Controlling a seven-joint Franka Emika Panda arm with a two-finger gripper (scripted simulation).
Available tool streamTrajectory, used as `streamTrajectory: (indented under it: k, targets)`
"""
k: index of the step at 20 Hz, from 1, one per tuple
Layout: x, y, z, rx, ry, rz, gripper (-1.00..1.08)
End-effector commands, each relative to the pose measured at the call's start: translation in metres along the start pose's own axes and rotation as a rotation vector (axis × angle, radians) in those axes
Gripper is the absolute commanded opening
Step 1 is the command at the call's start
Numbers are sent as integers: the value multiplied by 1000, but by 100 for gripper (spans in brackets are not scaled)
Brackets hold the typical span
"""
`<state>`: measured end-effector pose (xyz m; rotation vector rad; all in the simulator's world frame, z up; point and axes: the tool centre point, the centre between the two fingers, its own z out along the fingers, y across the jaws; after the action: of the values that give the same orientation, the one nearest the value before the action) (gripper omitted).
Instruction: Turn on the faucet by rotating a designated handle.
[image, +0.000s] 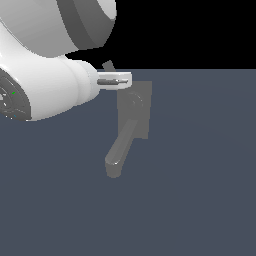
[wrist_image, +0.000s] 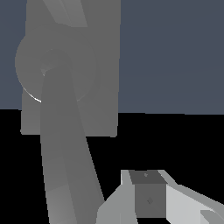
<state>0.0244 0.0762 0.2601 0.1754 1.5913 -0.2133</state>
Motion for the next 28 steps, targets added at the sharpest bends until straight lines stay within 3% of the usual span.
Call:
streamTrajectory:
  k: [1, 6, 7, 28]
  targets:
    - [-16, -6, 5, 1, -22, 8, -100]
    - [-27, -16, 5, 0, -25, 9, -100]
    - [-10, -13, -1, 0, 4, 1, -100]
    - [-41, -82, 5, 0, -24, 9, -100]
